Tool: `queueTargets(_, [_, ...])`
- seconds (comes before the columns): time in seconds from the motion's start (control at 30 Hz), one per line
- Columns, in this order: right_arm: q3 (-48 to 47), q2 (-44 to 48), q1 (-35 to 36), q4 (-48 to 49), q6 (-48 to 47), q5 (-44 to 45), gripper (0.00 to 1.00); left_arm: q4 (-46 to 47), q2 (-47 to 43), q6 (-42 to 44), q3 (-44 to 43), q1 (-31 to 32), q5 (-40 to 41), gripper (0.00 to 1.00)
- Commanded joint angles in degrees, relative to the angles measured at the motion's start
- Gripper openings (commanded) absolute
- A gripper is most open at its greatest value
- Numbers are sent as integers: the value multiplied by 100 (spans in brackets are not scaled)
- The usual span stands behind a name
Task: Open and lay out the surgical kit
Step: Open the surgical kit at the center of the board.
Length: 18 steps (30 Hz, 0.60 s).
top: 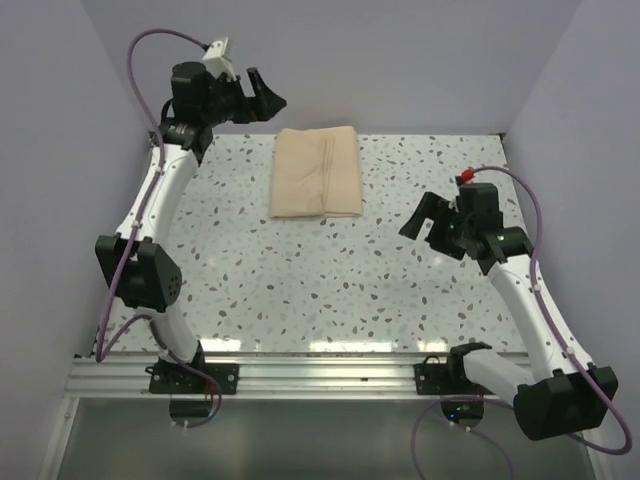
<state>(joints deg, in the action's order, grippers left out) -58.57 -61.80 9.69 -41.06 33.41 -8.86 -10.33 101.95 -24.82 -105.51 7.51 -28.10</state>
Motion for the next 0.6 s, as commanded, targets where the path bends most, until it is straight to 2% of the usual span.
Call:
queueTargets(0.0, [-103, 326, -3, -437, -168, 86, 99, -1767, 157, 526, -905, 496, 513, 100])
queueTargets(0.03, [-85, 361, 6, -560, -220, 113, 99, -2206, 402, 809, -1388, 924, 899, 100])
queueTargets(0.07, [-41, 423, -2, -613, -238, 148, 99, -2785, 474, 1082, -2185, 1189, 1973, 100])
queueTargets(0.1, [-6, 449, 6, -649, -247, 200, 99, -2808, 475, 1389, -2262, 1514, 2566, 100])
queueTargets(0.13, [29, 467, -2, -675, -238, 227, 99, -2547, 170, 1348, -2011, 2065, 3138, 100])
queueTargets(0.17, [90, 485, 6, -667, -230, 210, 98, -1970, -111, 1078, -442, 2227, 3544, 100])
queueTargets(0.2, [117, 485, 6, -632, -212, 210, 98, -859, -384, 641, 566, 2290, 3600, 100])
queueTargets(0.23, [135, 485, 6, -562, -168, 183, 98, -317, -665, -217, 1489, 2195, 3174, 100])
queueTargets(0.27, [117, 467, 6, -544, -151, 174, 99, 419, -563, -199, 2525, 2080, 1848, 100])
queueTargets(0.3, [65, 467, -2, -604, -150, 200, 98, -70, 38, -442, 2388, 1975, 2034, 100])
queueTargets(0.33, [-5, 476, -3, -649, -177, 244, 98, -736, 375, -454, 2030, 2087, 2550, 100])
queueTargets(0.37, [-128, 493, -3, -727, -212, 297, 98, -1630, 656, -358, 1313, 2253, 3555, 100])
queueTargets(0.43, [-164, 651, -11, -798, -282, 515, 99, -1902, 1184, 90, 737, 2736, 4257, 100])
queueTargets(0.5, [-111, 818, -3, -799, -308, 613, 99, -2157, 1397, 161, 463, 2852, 4689, 100])
queueTargets(0.57, [11, 880, -11, -746, -282, 632, 99, -2193, 1634, 170, 164, 2844, 4673, 100])
